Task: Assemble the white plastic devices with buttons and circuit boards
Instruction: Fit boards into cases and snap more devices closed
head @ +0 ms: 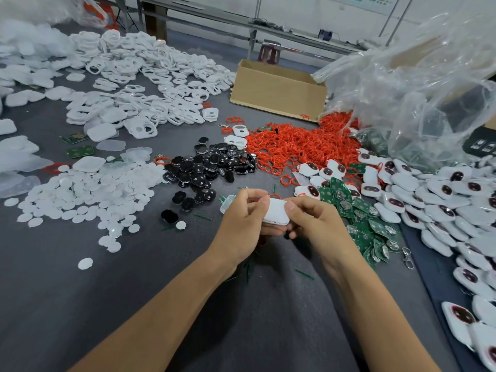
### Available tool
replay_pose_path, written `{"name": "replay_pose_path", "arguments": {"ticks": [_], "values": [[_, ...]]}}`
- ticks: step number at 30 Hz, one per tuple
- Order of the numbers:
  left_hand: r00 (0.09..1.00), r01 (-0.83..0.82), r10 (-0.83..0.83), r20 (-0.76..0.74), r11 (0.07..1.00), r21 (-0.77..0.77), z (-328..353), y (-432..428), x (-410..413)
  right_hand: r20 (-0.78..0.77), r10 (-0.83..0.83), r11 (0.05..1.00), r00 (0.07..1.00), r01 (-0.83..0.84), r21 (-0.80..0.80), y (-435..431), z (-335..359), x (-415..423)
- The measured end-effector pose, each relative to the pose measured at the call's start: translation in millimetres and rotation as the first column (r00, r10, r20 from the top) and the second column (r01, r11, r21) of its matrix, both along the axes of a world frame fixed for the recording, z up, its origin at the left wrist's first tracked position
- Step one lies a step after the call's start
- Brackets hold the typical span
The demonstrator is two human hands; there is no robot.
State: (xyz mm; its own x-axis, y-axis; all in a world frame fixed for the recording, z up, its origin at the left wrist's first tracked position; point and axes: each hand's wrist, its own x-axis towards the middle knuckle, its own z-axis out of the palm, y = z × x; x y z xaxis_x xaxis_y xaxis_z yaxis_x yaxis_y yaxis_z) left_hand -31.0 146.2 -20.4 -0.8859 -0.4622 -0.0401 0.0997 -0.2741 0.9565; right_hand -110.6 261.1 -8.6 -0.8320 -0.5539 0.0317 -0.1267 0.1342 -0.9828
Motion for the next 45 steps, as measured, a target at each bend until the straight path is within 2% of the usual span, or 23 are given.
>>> {"name": "replay_pose_path", "arguments": {"ticks": [5, 15, 18, 22, 24, 33, 37, 39, 42, 45], "values": [[0.997, -0.08, 0.079, -0.009, 0.99, -0.12, -2, -3, -1, 0.107, 0.02, 0.999, 0.994, -0.016, -0.04, -3, -2, 3], [0.996, -0.087, 0.08, -0.038, 0.964, -0.25, -4, -4, 0, 0.098, 0.027, 0.996, 0.995, -0.018, -0.091, -4, 0, 4], [0.997, -0.06, 0.048, -0.054, 0.968, -0.244, -3, -5, 2, 0.052, 0.019, 0.995, 0.998, -0.014, -0.097, -2, 1, 5], [0.997, -0.011, 0.0, -0.078, 0.99, -0.143, -1, -4, 3, -0.16, -0.019, 1.0, 0.987, 0.017, -0.015, -1, 5, 5], [0.996, -0.009, -0.001, -0.087, 0.993, -0.12, -1, -4, 3, -0.213, -0.037, 0.999, 0.976, 0.033, -0.023, 0, 7, 6], [0.994, -0.064, 0.048, -0.103, 0.984, -0.167, -3, 1, 2, -0.222, -0.108, 0.993, 0.969, 0.095, -0.068, 1, 8, 9], [0.996, -0.057, 0.045, -0.074, 0.982, -0.182, -2, 1, 3, -0.108, -0.182, 0.98, 0.977, 0.171, -0.099, -5, 5, 11], [0.998, -0.046, 0.034, -0.056, 0.976, -0.215, -2, 1, 2, -0.067, -0.157, 0.984, 0.985, 0.151, -0.093, -6, 5, 11], [0.993, -0.106, 0.089, -0.077, 0.964, -0.242, -2, -2, 2, -0.127, -0.075, 0.996, 0.989, 0.069, -0.055, -5, 8, 10], [0.99, -0.119, 0.098, -0.101, 0.967, -0.228, -3, -2, 3, -0.198, -0.106, 0.994, 0.974, 0.103, -0.024, -4, 10, 11]]}}
